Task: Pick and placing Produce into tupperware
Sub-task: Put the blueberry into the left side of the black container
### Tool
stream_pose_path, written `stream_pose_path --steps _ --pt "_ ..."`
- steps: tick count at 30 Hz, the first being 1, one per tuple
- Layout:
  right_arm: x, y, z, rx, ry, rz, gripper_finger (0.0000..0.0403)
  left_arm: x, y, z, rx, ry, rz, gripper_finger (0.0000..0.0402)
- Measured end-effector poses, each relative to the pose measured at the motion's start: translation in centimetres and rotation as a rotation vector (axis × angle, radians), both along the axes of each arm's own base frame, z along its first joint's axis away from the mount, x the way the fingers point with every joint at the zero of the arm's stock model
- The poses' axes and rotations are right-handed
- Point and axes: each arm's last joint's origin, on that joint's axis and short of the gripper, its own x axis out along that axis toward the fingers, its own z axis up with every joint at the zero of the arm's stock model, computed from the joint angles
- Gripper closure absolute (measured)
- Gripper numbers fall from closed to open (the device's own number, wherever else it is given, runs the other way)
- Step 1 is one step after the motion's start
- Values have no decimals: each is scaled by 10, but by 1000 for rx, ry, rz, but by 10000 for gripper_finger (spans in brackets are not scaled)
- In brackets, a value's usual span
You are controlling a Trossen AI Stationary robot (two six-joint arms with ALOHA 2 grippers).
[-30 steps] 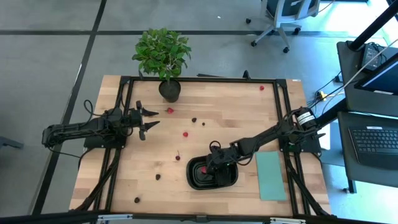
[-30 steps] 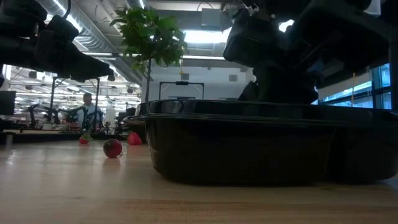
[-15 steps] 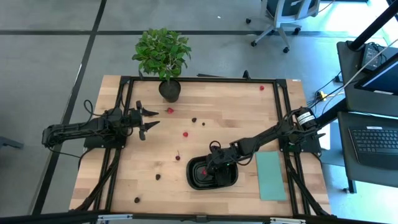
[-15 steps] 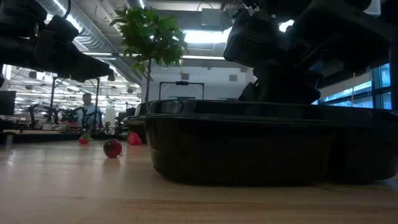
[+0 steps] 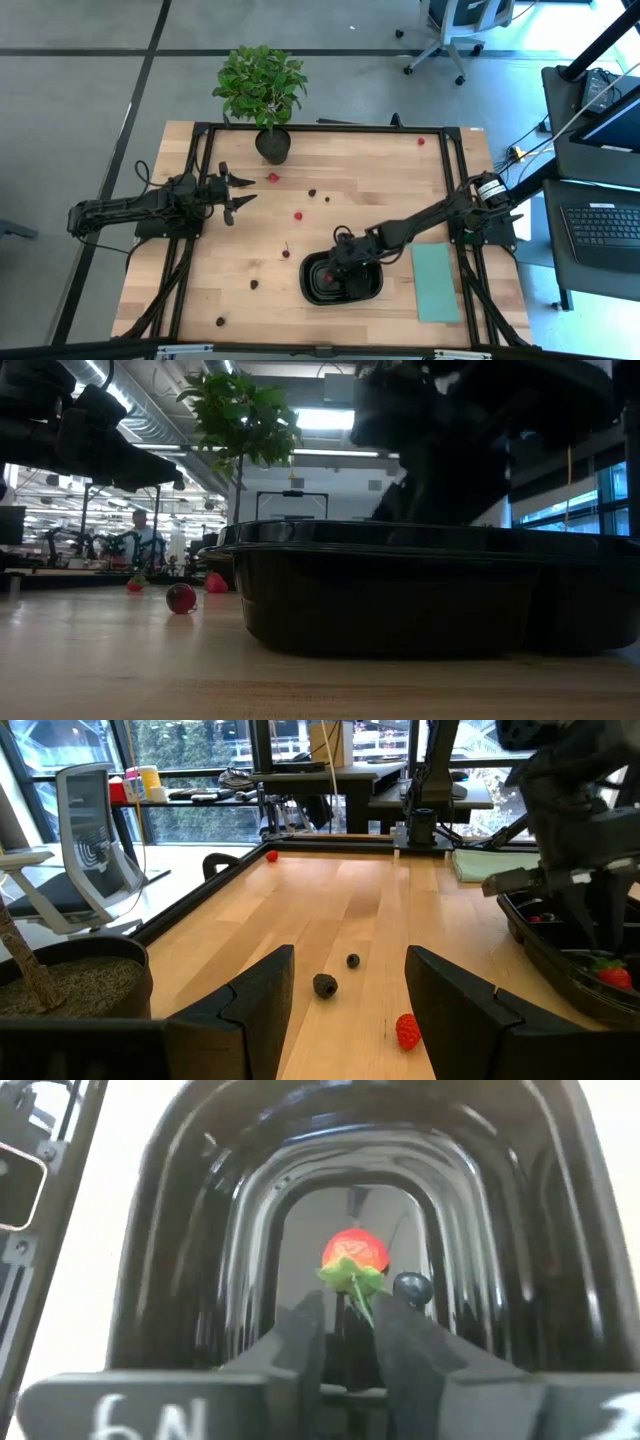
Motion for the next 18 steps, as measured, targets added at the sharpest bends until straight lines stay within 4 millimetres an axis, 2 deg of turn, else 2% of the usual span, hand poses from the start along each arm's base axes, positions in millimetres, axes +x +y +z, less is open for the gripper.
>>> stream_pose_path --steps 5,9,13,18 --pt "10 -1 28 -108 59 19 256 0 0 0 0 0 0 215" --pt "17 -13 56 -212 113 -7 230 0 0 0 0 0 0 215" --pt "28 -34 88 -243 123 -33 219 0 0 0 0 0 0 215" --pt "33 -71 131 -268 65 -70 219 0 0 0 0 0 0 215"
